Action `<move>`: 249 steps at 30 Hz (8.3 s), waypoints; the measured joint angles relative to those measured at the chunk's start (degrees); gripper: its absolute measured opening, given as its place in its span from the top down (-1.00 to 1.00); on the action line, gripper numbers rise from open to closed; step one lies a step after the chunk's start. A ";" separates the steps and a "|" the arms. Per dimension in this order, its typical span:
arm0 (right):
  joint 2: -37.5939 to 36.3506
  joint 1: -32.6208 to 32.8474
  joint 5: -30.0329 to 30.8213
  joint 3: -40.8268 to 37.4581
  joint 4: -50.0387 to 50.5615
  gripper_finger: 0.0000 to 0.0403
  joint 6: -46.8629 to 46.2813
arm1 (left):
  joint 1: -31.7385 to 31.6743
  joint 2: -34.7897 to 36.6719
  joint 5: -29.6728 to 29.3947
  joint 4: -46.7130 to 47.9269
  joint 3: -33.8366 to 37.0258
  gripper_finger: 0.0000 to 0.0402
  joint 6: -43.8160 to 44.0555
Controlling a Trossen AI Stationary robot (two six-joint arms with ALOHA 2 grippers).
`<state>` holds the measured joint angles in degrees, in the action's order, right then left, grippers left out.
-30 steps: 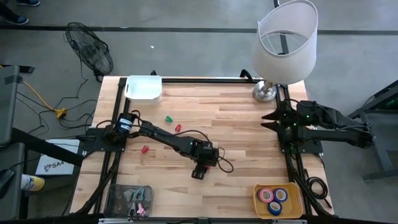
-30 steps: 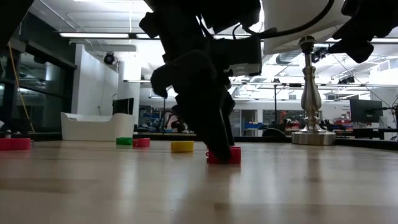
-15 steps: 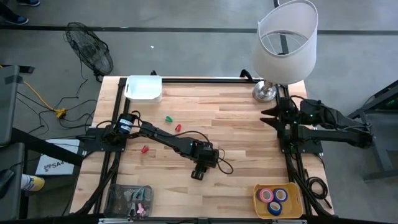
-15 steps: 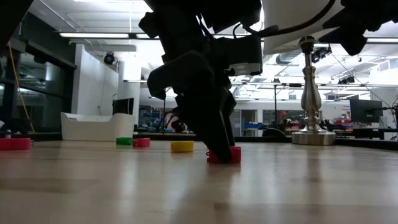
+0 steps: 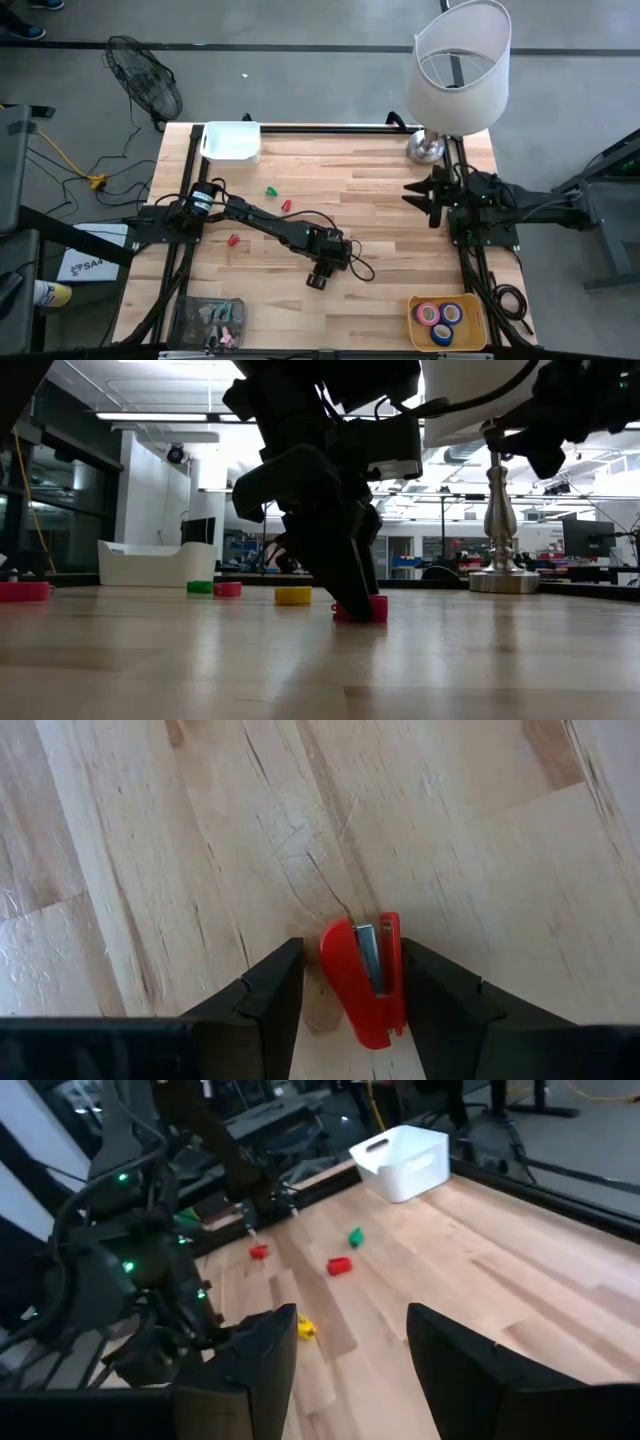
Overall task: Pick and place Stapler, Stapler remover, tape
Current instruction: Put the bottom red stapler into the white bin
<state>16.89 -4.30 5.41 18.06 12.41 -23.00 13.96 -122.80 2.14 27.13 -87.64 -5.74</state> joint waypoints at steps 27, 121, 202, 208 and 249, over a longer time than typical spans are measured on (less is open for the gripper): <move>-9.77 13.05 15.26 -9.53 0.66 0.10 2.24 | -0.05 -0.07 -0.25 0.31 0.00 0.22 0.11; -6.85 11.29 9.05 -16.34 -13.26 0.10 6.54 | -52.94 16.87 -31.96 44.59 -4.00 0.74 -16.58; -6.76 11.28 8.99 -16.27 -13.08 0.10 6.54 | -30.99 45.18 0.44 42.77 31.14 -0.45 32.66; -6.76 11.30 8.99 -16.27 -13.08 0.10 6.54 | -24.12 51.71 3.60 40.06 39.74 -0.45 43.57; -6.76 11.31 8.99 -16.27 -13.04 0.10 6.54 | -10.61 41.07 8.54 21.40 51.60 -0.44 58.60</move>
<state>10.13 7.01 14.39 1.78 -0.63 -16.47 3.36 -81.73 10.68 48.53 -36.03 52.86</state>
